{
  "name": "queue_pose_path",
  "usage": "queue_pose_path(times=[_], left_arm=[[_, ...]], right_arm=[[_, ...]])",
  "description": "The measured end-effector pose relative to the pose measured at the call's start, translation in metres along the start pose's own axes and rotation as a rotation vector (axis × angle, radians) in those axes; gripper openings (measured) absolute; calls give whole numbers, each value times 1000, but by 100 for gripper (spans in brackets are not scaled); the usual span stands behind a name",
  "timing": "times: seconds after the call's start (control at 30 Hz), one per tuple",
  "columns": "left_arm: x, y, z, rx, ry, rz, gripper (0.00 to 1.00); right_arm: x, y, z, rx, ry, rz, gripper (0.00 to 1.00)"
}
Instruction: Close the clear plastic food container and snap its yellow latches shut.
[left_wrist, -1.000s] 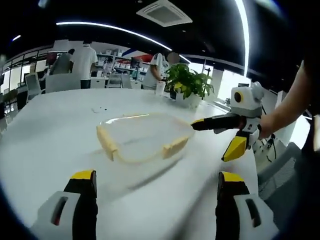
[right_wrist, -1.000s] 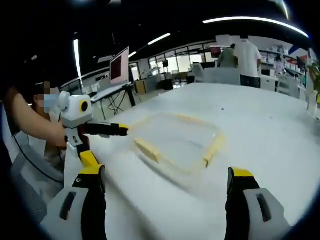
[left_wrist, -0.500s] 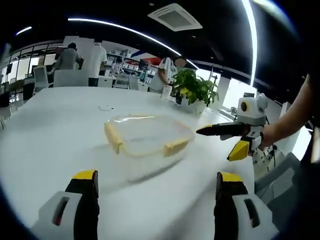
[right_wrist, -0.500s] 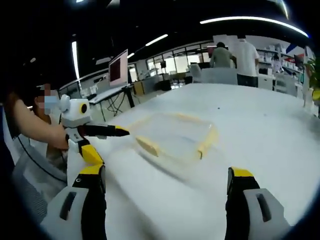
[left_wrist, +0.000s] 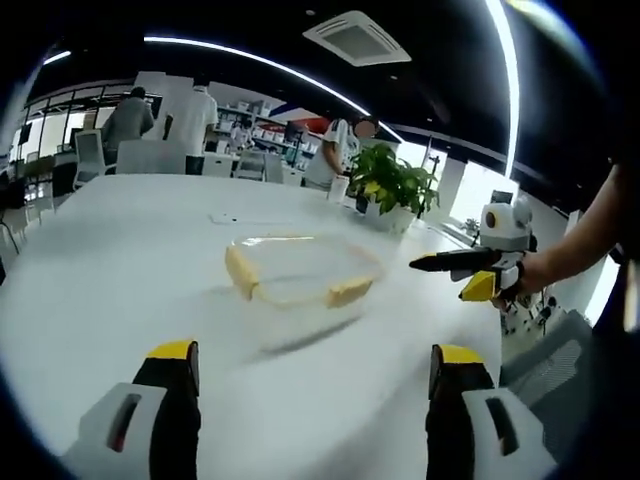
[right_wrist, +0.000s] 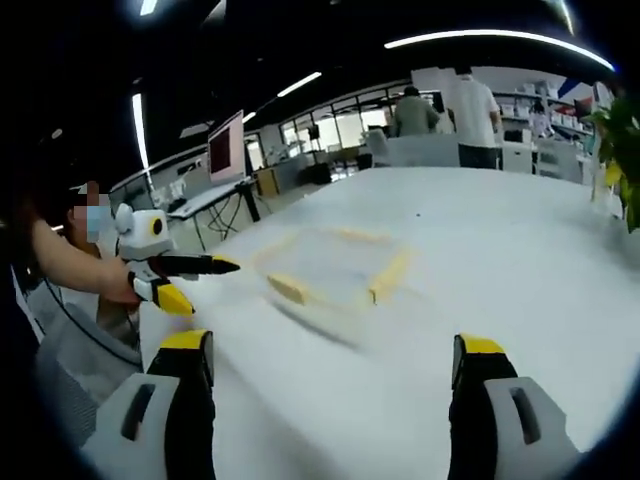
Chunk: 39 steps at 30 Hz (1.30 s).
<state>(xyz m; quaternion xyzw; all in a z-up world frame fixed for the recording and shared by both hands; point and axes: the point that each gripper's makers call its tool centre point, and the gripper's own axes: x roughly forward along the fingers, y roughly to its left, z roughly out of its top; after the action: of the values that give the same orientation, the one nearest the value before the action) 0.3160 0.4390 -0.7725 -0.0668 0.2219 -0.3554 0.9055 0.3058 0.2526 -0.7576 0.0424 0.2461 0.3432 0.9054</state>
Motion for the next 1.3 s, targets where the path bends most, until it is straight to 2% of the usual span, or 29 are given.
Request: queue_pose_path(times=[0.13, 0.23, 0.37, 0.5, 0.63, 0.87, 1.13, 1.23, 1.3], left_arm=[[-8, -1, -2, 23, 13, 6, 93], [-14, 2, -2, 25, 20, 19, 91], [-21, 1, 5, 8, -8, 24, 87], [-31, -6, 9, 10, -9, 29, 87], [-43, -8, 6, 33, -1, 49, 91], [-69, -1, -2, -3, 3, 83, 88], [-90, -1, -7, -27, 6, 113, 87], [-98, -5, -9, -34, -4, 123, 88], [-101, -8, -10, -36, -2, 129, 88]], right_arm=[[-12, 4, -3, -13, 6, -6, 96], [-21, -2, -13, 25, 29, -45, 95], [-31, -3, -14, 54, 8, -67, 94], [-43, -2, -12, 122, -21, -84, 93], [-55, -1, -9, 120, -28, -91, 91], [-70, -3, 0, 140, -43, -114, 88], [-81, 13, -8, 160, -40, -123, 88], [-87, 23, -11, 212, -58, -122, 88], [-92, 26, -13, 215, -67, -131, 88]])
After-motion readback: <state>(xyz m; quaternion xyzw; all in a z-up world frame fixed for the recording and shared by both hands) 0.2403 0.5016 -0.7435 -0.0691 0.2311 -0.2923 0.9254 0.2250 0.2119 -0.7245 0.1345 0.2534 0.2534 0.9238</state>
